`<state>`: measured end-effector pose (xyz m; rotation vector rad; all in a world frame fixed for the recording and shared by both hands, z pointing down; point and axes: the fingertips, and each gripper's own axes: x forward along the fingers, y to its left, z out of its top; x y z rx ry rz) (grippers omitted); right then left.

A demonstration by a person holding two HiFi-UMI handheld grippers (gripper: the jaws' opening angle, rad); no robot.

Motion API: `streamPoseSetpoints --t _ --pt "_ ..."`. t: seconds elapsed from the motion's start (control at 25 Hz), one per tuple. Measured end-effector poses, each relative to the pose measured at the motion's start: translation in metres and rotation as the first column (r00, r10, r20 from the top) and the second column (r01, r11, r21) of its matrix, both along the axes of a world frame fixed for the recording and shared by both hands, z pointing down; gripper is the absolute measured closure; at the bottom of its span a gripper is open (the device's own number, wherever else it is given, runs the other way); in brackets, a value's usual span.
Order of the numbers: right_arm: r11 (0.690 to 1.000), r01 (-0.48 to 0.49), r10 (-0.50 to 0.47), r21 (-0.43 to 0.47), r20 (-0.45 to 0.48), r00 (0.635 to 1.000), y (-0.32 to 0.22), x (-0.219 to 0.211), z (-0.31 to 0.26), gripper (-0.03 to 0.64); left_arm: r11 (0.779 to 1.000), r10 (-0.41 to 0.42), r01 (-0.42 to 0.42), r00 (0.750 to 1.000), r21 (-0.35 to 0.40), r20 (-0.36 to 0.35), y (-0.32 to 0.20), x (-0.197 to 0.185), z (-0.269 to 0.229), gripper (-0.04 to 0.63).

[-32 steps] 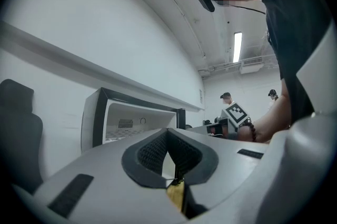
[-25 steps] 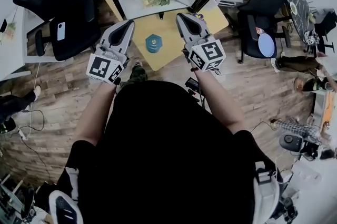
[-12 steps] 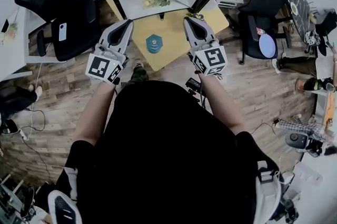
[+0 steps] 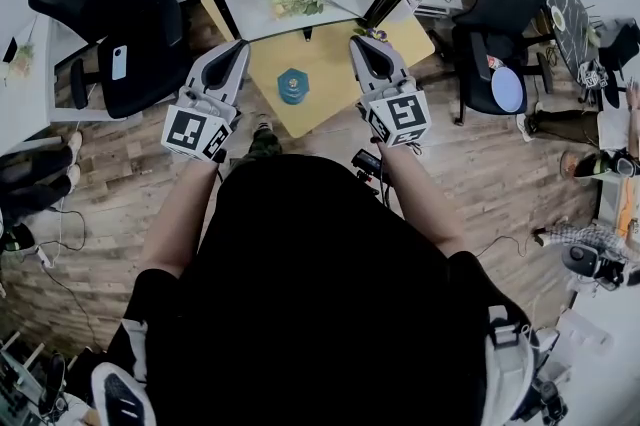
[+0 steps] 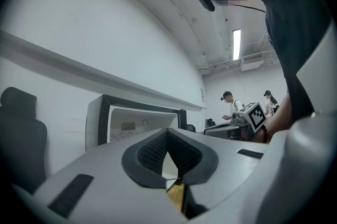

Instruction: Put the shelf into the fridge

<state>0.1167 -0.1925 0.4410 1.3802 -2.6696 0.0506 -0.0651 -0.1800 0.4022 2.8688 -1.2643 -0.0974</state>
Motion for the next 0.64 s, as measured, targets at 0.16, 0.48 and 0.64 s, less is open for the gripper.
streamPoseSetpoints --t 0.16,0.48,0.64 --pt "1.000 -0.005 0.005 0.000 0.001 1.000 -0.002 0.001 0.000 0.603 1.000 -0.011 0.011 1.000 -0.008 0.003 -0.001 -0.004 0.003 0.577" --pt "1.000 -0.008 0.008 -0.004 0.007 1.000 -0.003 0.000 0.004 0.603 1.000 -0.026 0.027 1.000 -0.011 0.007 -0.001 -0.011 0.007 0.577" --pt "1.000 -0.012 0.012 -0.012 0.008 1.000 -0.001 0.002 0.006 0.603 0.999 -0.035 0.035 0.999 -0.016 0.001 0.000 -0.012 0.006 0.577"
